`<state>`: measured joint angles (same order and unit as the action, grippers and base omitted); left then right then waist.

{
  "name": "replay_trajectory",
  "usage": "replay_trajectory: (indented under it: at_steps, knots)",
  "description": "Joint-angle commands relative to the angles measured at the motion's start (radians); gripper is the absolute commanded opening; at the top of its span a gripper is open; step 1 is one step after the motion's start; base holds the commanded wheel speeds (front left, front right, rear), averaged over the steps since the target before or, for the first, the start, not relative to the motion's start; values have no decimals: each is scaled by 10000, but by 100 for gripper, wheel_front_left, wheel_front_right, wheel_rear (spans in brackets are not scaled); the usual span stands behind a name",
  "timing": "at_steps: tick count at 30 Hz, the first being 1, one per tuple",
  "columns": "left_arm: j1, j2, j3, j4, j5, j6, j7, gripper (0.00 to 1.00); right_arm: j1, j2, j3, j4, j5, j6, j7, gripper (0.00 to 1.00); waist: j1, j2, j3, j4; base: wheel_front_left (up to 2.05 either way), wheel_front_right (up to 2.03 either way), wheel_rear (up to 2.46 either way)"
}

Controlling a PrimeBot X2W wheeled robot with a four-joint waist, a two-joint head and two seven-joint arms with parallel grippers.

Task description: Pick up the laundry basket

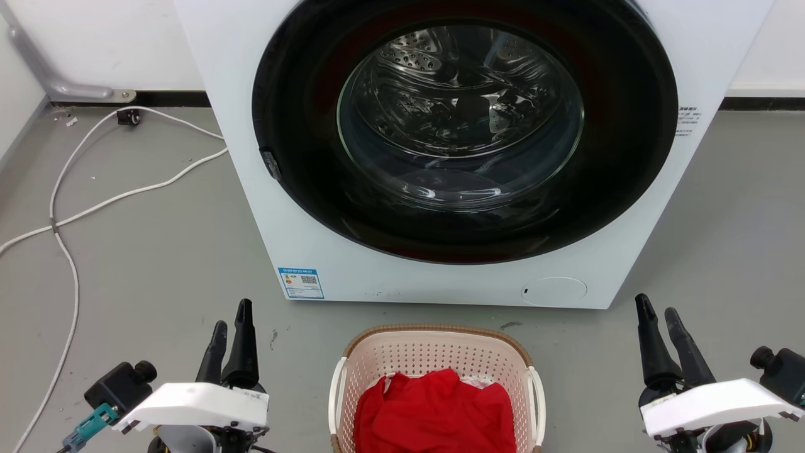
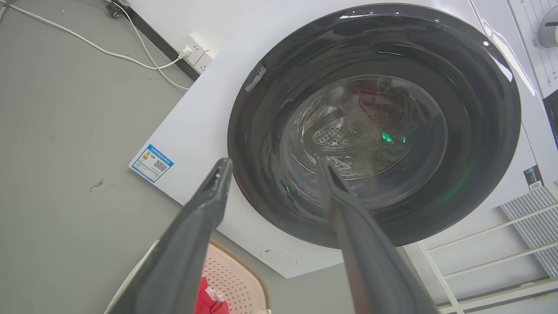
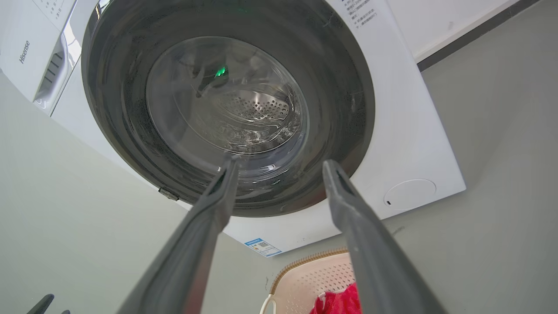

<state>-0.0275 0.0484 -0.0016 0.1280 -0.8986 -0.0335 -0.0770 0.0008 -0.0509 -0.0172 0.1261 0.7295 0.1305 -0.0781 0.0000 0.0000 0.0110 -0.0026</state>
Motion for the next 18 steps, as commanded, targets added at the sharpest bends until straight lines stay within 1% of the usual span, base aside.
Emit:
replay_trajectory:
  at_steps: [1, 18]
  knots:
    - [-10, 22, -58, -212, 336, 46, -115, 100, -42, -13, 48, -224, -404, 3, -105, 100, 0, 0, 4, 0, 0, 0, 0]
    - [222, 23, -305, -452, 2454, 175, -623, 100, 234, -7, 205, -440, -2847, 2, -612, 100, 0, 0, 42, -18, 0, 0, 0]
